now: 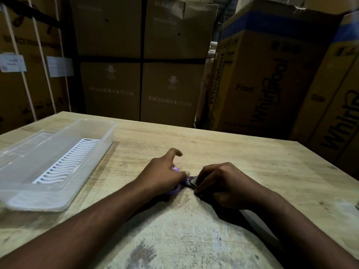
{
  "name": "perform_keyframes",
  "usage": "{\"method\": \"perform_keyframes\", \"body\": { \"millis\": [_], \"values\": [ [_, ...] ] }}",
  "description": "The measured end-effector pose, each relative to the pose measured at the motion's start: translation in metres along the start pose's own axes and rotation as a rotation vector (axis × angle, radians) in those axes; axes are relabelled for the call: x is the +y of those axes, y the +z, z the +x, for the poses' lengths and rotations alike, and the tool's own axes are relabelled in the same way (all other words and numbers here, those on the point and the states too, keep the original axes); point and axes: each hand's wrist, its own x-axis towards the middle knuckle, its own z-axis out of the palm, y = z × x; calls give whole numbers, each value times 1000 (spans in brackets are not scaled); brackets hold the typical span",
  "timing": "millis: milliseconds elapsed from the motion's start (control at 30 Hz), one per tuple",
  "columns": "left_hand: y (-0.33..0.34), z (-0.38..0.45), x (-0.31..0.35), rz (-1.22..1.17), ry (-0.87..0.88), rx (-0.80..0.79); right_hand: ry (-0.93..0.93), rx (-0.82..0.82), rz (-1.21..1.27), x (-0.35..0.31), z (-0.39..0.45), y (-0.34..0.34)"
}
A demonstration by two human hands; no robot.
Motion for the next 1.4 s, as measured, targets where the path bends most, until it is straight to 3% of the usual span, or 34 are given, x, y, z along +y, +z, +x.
{"method": "perform_keyframes", "body": {
  "millis": [267,467,867,1100,1400],
  "values": [
    [1,4,0,92,-11,40,41,-20,0,0,-2,-4],
    [2,5,-1,97,-4,61,204,396,157,14,-7,-10],
    [3,3,2,117,-25,72,24,104,-9,-2,6,4],
    [4,1,2,114,-17,120,73,0,-86,-6,2,-3],
    [6,0,1,118,2,135,91,45,-59,-8,11,7]
  ]
}}
